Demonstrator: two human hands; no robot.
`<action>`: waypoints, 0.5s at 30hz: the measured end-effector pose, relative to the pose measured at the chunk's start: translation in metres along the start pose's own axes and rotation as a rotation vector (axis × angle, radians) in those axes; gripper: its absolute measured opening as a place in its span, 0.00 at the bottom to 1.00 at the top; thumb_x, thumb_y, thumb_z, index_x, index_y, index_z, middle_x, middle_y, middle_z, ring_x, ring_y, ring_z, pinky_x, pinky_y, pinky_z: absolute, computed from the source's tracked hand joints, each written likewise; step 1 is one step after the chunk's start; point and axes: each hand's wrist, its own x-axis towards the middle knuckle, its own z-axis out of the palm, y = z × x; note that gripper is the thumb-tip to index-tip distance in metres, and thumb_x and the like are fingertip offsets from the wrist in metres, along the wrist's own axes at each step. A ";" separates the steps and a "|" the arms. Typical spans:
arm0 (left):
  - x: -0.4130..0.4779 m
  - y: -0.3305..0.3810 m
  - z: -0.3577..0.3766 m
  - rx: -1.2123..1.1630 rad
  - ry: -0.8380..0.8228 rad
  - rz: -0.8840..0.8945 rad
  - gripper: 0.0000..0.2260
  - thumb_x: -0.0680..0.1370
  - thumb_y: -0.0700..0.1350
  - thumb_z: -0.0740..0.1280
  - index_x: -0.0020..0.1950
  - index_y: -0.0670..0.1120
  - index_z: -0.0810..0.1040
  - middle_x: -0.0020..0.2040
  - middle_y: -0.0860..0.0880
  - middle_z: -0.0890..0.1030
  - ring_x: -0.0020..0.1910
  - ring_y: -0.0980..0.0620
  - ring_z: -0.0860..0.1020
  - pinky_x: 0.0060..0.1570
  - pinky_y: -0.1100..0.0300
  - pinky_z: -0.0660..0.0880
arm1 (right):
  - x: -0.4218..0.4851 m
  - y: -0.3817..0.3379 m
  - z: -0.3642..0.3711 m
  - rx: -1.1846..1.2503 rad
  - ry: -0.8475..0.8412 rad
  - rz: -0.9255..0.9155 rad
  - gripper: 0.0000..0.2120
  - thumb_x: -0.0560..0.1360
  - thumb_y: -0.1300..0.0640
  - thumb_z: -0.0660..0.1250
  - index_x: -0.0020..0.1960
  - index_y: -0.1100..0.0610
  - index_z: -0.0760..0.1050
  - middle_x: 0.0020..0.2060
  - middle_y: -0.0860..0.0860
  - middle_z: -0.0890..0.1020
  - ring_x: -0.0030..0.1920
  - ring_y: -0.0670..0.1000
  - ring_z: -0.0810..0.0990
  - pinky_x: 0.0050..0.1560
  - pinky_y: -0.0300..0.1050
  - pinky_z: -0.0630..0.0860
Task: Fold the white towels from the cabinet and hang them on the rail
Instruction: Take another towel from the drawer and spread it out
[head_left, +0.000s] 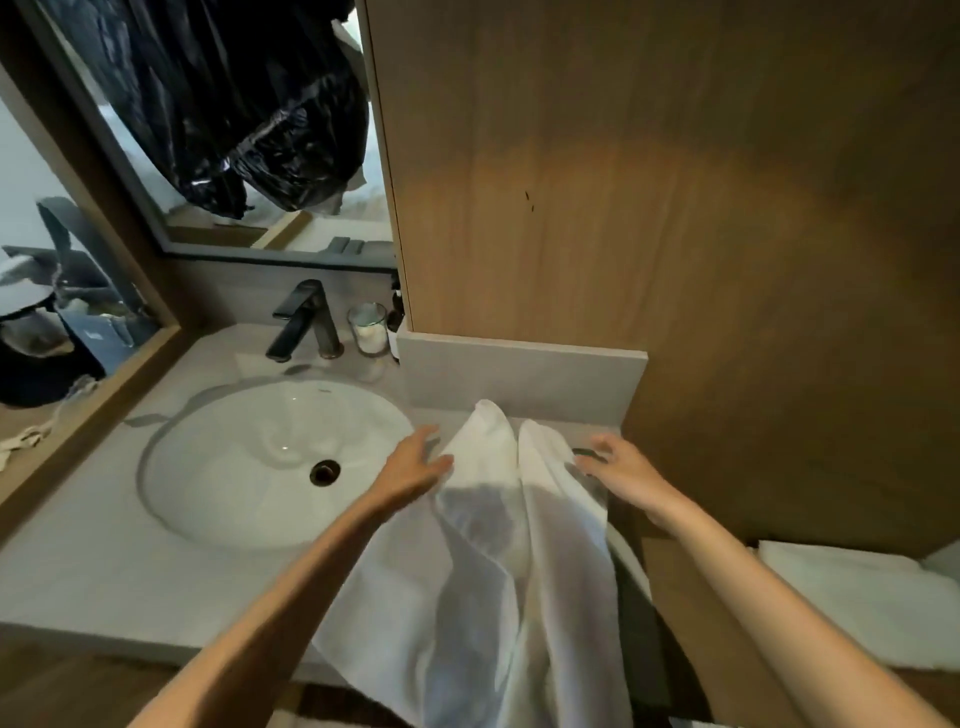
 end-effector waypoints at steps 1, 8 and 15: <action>0.000 -0.013 0.007 0.081 -0.003 -0.038 0.25 0.80 0.48 0.65 0.74 0.43 0.64 0.72 0.44 0.69 0.71 0.46 0.67 0.66 0.58 0.62 | 0.005 0.014 0.004 -0.112 0.002 0.015 0.25 0.78 0.49 0.66 0.72 0.56 0.65 0.68 0.53 0.71 0.67 0.55 0.71 0.61 0.47 0.71; 0.002 -0.048 0.044 0.179 0.070 -0.232 0.28 0.74 0.57 0.70 0.69 0.46 0.69 0.64 0.39 0.70 0.63 0.39 0.68 0.65 0.52 0.63 | 0.016 0.055 0.042 -0.220 0.125 0.117 0.27 0.75 0.50 0.67 0.70 0.57 0.64 0.63 0.55 0.74 0.62 0.58 0.74 0.64 0.52 0.69; 0.006 -0.041 0.057 0.105 0.077 -0.168 0.28 0.70 0.47 0.76 0.64 0.43 0.67 0.60 0.41 0.66 0.61 0.40 0.66 0.62 0.52 0.66 | 0.017 0.060 0.042 0.171 0.258 0.325 0.43 0.67 0.59 0.78 0.74 0.54 0.56 0.65 0.58 0.67 0.62 0.62 0.72 0.60 0.55 0.74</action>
